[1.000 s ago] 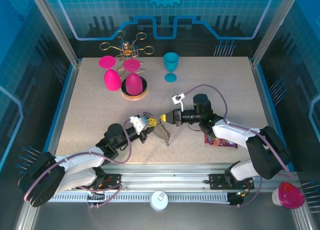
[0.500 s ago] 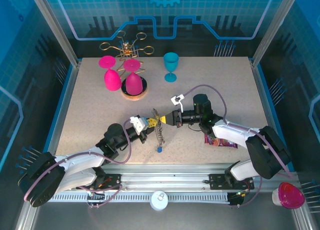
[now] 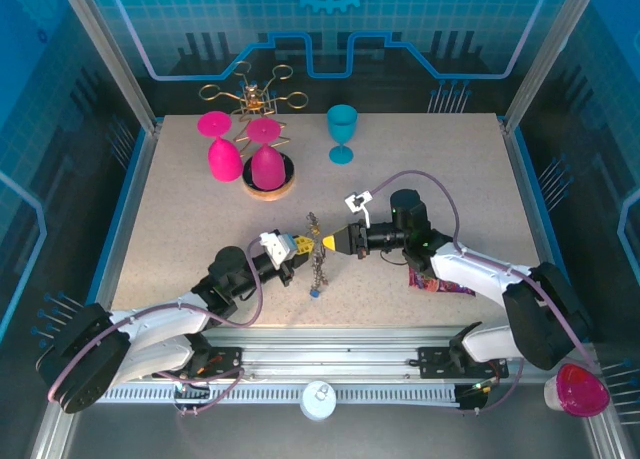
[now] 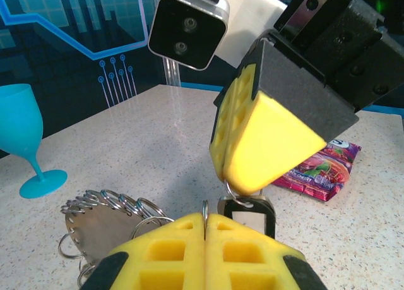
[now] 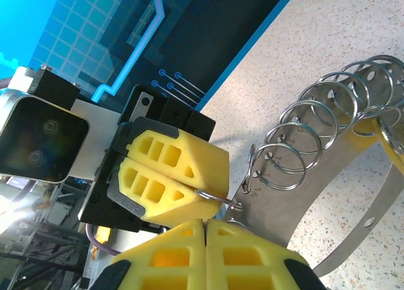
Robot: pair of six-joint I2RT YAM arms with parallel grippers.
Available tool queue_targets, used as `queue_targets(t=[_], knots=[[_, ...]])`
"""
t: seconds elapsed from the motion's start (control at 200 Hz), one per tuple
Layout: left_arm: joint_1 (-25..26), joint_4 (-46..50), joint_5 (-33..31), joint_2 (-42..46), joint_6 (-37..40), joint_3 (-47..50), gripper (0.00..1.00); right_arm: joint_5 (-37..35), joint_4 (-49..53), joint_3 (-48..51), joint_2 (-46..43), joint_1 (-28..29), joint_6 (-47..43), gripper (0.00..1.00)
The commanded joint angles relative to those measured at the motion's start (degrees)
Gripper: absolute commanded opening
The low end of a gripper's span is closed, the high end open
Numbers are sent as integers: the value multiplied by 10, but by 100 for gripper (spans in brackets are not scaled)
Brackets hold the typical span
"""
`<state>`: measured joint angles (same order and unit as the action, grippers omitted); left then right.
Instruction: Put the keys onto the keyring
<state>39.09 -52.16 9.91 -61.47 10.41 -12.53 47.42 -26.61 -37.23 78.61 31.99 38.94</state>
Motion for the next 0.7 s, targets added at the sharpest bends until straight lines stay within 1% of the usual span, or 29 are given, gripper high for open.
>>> queue_targets(t=[0.0, 0.39, 0.565, 0.695], knots=[[-4, -24, 13, 3, -4, -4, 0, 15, -19, -15, 15, 6, 6, 0], [-4, -21, 19, 2, -4, -3, 0, 22, -72, -20, 41, 6, 37, 0], [-4, -25, 23, 1, -6, -3, 0, 14, -71, -22, 44, 6, 39, 0], [-5, -29, 36, 2, -8, -5, 0, -6, -37, -32, 57, 4, 37, 0]])
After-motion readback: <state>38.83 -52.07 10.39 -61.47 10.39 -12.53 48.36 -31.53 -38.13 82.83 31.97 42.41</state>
